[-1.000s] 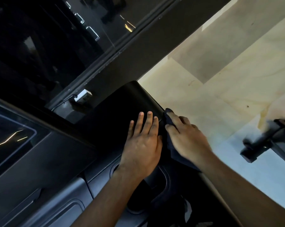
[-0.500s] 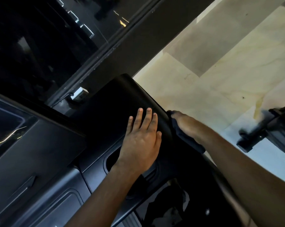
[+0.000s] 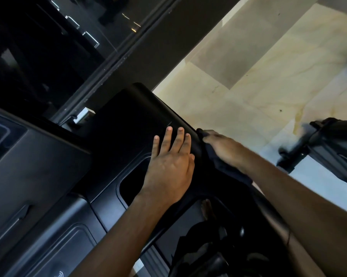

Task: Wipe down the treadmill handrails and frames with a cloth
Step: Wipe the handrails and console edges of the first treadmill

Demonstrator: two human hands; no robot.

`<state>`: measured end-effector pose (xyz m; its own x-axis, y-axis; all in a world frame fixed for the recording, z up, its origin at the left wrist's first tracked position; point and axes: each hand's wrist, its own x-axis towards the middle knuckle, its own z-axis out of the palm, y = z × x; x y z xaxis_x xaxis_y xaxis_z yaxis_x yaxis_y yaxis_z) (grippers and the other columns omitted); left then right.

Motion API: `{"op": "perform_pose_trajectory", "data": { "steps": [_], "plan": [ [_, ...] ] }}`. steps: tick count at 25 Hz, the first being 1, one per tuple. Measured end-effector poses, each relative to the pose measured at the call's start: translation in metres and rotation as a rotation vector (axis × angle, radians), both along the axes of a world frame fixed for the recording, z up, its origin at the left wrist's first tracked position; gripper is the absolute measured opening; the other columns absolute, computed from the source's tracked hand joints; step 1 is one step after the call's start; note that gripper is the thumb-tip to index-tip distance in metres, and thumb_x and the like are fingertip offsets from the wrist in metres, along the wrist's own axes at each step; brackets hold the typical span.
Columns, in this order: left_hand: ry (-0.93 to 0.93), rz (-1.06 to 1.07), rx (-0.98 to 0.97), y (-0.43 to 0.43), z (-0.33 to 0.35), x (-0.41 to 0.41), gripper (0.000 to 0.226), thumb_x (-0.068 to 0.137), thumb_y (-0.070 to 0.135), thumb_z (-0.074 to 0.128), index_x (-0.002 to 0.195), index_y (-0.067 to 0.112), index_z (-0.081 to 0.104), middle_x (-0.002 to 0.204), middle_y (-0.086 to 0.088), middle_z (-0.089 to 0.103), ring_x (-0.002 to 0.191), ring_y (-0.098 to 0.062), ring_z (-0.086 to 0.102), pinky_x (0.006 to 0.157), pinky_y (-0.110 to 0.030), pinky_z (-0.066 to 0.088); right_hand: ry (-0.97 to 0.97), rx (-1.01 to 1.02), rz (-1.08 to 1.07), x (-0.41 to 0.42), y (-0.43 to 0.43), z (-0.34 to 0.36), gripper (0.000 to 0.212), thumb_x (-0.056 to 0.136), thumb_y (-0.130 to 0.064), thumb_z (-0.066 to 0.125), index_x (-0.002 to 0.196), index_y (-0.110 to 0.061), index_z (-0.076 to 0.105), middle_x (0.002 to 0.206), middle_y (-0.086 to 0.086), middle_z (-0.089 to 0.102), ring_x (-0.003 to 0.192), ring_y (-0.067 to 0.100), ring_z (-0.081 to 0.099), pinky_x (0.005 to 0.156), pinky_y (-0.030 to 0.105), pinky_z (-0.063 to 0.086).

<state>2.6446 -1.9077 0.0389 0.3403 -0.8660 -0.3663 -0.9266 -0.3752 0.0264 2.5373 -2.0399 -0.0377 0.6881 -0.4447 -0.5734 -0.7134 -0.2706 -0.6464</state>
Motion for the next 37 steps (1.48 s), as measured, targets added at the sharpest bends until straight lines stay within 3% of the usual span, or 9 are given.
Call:
{"op": "perform_pose_trajectory", "data": {
  "steps": [6,9,13,17,20,24,31,35,37],
  "plan": [
    [0.012,-0.066,0.003,0.003,-0.002,-0.013,0.059,0.101,0.038,0.01,0.155,0.015,0.012,0.164,-0.004,0.005,0.15,-0.028,-0.011,0.121,-0.052,-0.005,0.115,-0.048,0.019,-0.017,0.021,0.012,0.056,0.092,-0.051,0.024,0.139,-0.03,0.048,0.151,-0.004,0.04,0.13,0.034,0.045,0.099,0.047,0.043],
    [0.026,-0.073,0.014,0.004,-0.003,-0.019,0.056,0.104,0.038,0.017,0.155,0.015,0.01,0.165,-0.003,0.002,0.15,-0.027,-0.012,0.121,-0.051,-0.005,0.19,-0.005,0.008,-0.013,0.006,-0.01,0.021,0.088,-0.03,0.053,0.083,-0.012,0.063,0.107,0.013,0.063,0.101,0.037,0.059,0.078,0.038,0.044],
    [0.03,-0.131,0.019,0.005,-0.002,-0.025,0.056,0.104,0.037,0.018,0.155,0.015,0.01,0.165,-0.004,0.002,0.15,-0.027,-0.011,0.121,-0.052,-0.004,0.123,-0.125,-0.1,-0.036,0.028,0.006,0.054,0.09,-0.058,0.021,0.138,-0.047,0.042,0.152,-0.014,0.039,0.132,0.027,0.045,0.105,0.05,0.039],
    [0.029,-0.138,0.031,0.007,-0.001,-0.03,0.057,0.104,0.039,0.017,0.156,0.015,0.009,0.165,-0.004,0.002,0.15,-0.026,-0.012,0.121,-0.051,-0.005,0.156,-0.01,-0.102,-0.043,0.021,0.009,0.044,0.104,-0.034,0.033,0.145,-0.022,0.045,0.156,0.005,0.039,0.137,0.032,0.042,0.111,0.044,0.037],
    [0.013,-0.163,0.042,0.008,-0.002,-0.036,0.058,0.103,0.039,0.013,0.156,0.014,0.009,0.165,-0.005,0.002,0.15,-0.028,-0.011,0.121,-0.052,-0.004,0.113,-0.206,-0.082,-0.058,0.048,0.013,0.055,0.095,-0.048,0.017,0.146,-0.034,0.034,0.158,-0.007,0.03,0.133,0.032,0.042,0.1,0.051,0.043],
    [0.016,-0.15,0.056,0.008,-0.002,-0.055,0.057,0.104,0.038,0.014,0.156,0.014,0.01,0.165,-0.005,0.002,0.15,-0.028,-0.011,0.121,-0.052,-0.004,0.118,-0.035,-0.024,-0.077,0.024,-0.003,0.044,0.104,-0.034,0.036,0.138,-0.013,0.053,0.147,0.013,0.05,0.132,0.035,0.049,0.107,0.046,0.039],
    [-0.023,-0.152,0.066,0.01,-0.003,-0.09,0.057,0.103,0.037,0.012,0.155,0.013,0.014,0.164,-0.005,0.007,0.151,-0.029,-0.006,0.121,-0.053,-0.002,0.137,-0.024,-0.05,-0.113,0.033,0.009,0.044,0.101,-0.038,0.03,0.137,-0.022,0.05,0.144,0.007,0.051,0.127,0.033,0.05,0.106,0.043,0.04],
    [-0.032,-0.138,0.071,0.011,-0.004,-0.103,0.057,0.103,0.037,0.01,0.155,0.014,0.013,0.164,-0.005,0.007,0.151,-0.028,-0.006,0.121,-0.052,-0.001,0.097,-0.185,-0.082,-0.13,0.061,0.017,0.046,0.099,-0.046,0.024,0.142,-0.035,0.034,0.159,-0.004,0.021,0.129,0.038,0.041,0.097,0.052,0.043],
    [-0.038,-0.14,0.066,0.013,-0.005,-0.11,0.057,0.104,0.038,0.013,0.155,0.013,0.013,0.164,-0.005,0.007,0.151,-0.028,-0.005,0.121,-0.051,0.0,0.066,0.068,-0.262,-0.135,0.041,0.012,0.042,0.105,-0.036,0.03,0.143,-0.025,0.042,0.16,0.003,0.029,0.135,0.034,0.04,0.105,0.043,0.038]
  ]
}}
